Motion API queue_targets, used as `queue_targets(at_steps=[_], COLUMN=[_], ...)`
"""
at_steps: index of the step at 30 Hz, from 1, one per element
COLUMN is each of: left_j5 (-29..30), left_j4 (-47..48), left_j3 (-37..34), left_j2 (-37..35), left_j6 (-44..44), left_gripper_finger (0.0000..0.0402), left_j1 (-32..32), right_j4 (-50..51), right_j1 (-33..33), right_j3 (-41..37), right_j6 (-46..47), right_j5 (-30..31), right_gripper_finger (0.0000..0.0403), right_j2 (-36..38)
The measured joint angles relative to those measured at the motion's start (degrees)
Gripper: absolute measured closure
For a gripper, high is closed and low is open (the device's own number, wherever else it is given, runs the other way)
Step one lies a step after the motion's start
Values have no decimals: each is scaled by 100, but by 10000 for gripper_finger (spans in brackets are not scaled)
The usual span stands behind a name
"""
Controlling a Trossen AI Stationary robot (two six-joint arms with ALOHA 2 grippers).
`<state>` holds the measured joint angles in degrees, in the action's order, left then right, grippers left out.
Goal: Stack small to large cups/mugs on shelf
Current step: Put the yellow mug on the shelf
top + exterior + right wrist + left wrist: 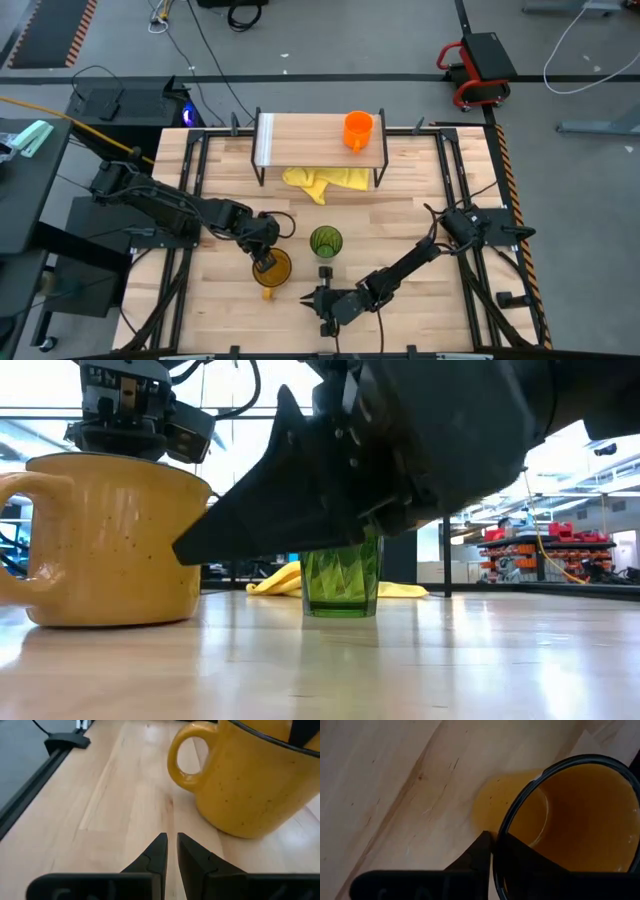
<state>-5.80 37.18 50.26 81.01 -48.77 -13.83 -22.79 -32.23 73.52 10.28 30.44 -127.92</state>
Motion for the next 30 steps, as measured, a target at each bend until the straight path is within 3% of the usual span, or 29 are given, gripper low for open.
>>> queue_targets(at_steps=[21, 30], left_j5=[-30, 538], left_j4=[87, 1435], left_j3=[24, 1041], left_j2=[0, 7], left_j6=[8, 180], left_gripper_finger=[377, 377], left_j1=[92, 92], right_j4=[1125, 1846], right_j1=[15, -96], right_j3=[0, -2], right_j6=[282, 351], right_j5=[204, 255], right_gripper_finger=[368, 393], right_j2=[4, 269])
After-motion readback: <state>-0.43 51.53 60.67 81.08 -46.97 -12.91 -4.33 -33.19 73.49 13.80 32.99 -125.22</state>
